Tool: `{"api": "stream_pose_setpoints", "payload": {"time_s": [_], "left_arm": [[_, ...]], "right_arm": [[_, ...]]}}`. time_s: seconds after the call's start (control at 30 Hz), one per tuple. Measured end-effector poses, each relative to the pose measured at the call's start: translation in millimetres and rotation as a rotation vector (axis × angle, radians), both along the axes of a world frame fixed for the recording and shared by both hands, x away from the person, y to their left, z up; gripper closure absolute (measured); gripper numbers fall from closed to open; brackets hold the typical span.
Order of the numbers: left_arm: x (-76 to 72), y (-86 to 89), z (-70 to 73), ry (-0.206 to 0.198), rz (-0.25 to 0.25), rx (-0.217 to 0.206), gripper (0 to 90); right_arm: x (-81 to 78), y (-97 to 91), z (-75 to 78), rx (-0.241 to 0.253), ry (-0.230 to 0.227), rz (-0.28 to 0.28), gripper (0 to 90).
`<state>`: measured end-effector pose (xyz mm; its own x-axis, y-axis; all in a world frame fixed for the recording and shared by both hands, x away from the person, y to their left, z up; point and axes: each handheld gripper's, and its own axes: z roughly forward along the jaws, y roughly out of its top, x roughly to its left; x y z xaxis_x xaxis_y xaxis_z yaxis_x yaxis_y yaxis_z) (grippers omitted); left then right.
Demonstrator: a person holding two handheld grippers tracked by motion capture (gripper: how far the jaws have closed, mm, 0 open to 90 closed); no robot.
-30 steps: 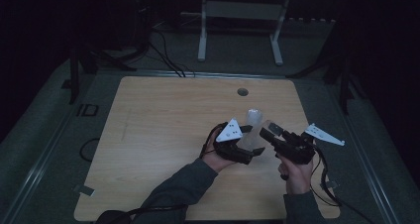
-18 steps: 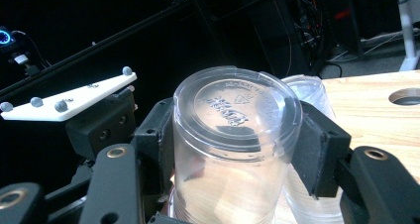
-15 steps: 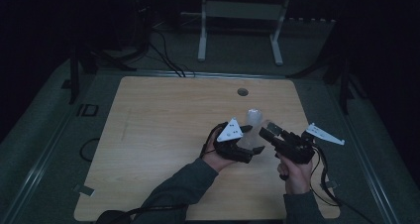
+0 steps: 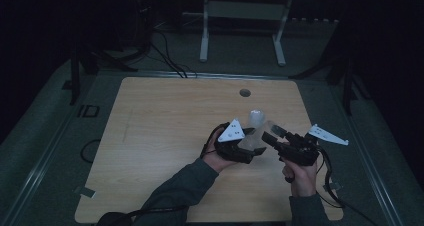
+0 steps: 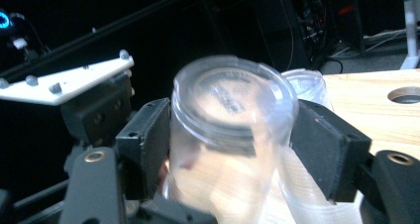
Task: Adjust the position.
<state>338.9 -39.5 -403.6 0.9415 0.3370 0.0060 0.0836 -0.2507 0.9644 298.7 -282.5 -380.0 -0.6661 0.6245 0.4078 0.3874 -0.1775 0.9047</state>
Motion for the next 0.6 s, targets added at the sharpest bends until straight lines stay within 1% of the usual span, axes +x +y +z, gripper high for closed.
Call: {"api": "stream_pose_setpoints", "payload": {"time_s": [0.07, 0.2, 0.3, 0.37, 0.4, 0.47, 0.53, 0.6], "left_arm": [[0.0, 3.3, 2.2, -0.009, 0.0, 0.006, 30.1], [0.6, 10.3, 6.1, -0.013, -0.004, 0.014, 30.2], [2.7, 17.4, 8.8, -0.01, -0.013, 0.019, 30.3], [5.5, 22.9, 10.7, -0.002, -0.02, 0.021, 30.3], [6.5, 24.5, 11.2, 0.001, -0.021, 0.022, 30.3], [8.7, 28.0, 12.8, 0.002, -0.025, 0.029, 30.2], [10.1, 30.1, 14.1, 0.01, -0.031, 0.032, 30.3], [11.4, 31.3, 15.1, 0.016, -0.047, 0.039, 30.3]], "right_arm": [[-1.5, -1.5, 0.7, -0.019, -0.008, 0.012, 29.7], [-3.7, -5.9, 3.3, -0.051, -0.021, 0.038, 30.0], [-2.6, -10.5, 5.8, -0.092, -0.022, 0.075, 30.7], [-0.2, -13.0, 7.6, -0.135, -0.017, 0.116, 30.9], [1.1, -13.7, 9.3, -0.171, -0.018, 0.137, 31.3], [2.8, -13.4, 11.8, -0.222, -0.024, 0.168, 31.4], [5.2, -11.7, 14.7, -0.281, -0.035, 0.202, 31.9], [8.6, -9.8, 17.7, -0.347, -0.056, 0.227, 32.3]]}}
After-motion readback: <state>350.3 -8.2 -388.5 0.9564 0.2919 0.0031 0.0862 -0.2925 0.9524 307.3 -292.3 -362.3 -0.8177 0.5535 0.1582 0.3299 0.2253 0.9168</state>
